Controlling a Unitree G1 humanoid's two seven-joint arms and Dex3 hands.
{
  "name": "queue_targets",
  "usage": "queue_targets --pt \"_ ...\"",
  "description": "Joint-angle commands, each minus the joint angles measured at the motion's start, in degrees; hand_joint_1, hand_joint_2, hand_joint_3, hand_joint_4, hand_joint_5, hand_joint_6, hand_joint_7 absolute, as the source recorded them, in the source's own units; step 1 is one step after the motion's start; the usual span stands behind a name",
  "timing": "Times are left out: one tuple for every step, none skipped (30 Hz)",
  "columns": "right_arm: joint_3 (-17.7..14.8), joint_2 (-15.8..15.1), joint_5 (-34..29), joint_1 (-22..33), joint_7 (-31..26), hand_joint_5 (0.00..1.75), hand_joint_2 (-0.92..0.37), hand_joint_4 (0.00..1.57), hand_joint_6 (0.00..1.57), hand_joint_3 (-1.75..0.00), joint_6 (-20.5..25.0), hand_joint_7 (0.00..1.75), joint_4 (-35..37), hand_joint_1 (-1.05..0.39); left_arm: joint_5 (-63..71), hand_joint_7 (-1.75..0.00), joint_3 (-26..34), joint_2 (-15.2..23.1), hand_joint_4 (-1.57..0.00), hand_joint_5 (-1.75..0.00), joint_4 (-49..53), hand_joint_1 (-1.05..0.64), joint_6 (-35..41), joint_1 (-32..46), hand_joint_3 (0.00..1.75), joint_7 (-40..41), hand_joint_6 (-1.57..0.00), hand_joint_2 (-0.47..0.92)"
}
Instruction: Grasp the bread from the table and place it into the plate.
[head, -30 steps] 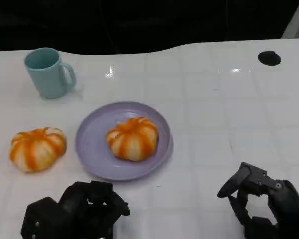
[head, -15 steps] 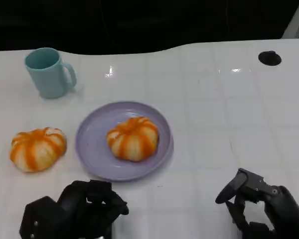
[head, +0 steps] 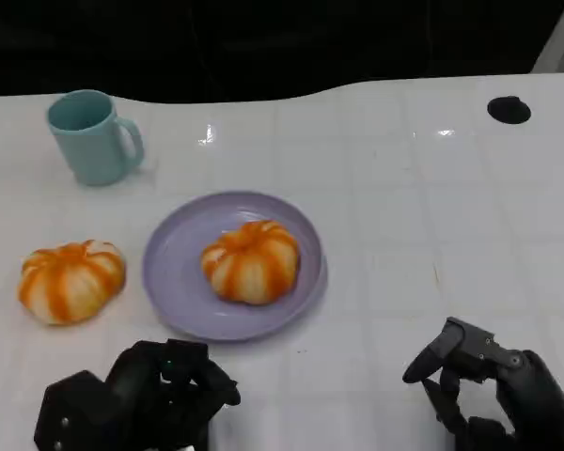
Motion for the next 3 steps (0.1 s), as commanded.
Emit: queue_targets --pt "-0.41 -0.12 -0.01 0.13 -0.14 1.75 -0.69 0.78 0.69 -0.81 -0.95 1.39 0.47 -0.33 -0.26 -0.67 0.59 0.99 -1.57 -1.18 0.02 -1.05 0.12 0.35 0.56 -0.22 -1.46 0.6" --pt "-0.4 -0.09 0.05 0.18 -0.07 1.75 -0.69 0.79 0.69 -0.81 -0.81 1.39 0.39 -0.33 -0.34 -0.68 0.63 0.98 -1.57 -1.18 0.13 -1.05 -0.06 0.35 0.56 -0.28 -1.46 0.6" --pt "-0.38 -0.07 0.13 0.21 0.02 1.75 -0.69 0.79 0.69 -0.81 -0.76 1.39 0.39 -0.32 -0.52 -0.68 0.7 0.95 -1.57 -1.18 0.22 -1.05 -0.16 0.34 0.56 -0.41 -1.46 0.6"
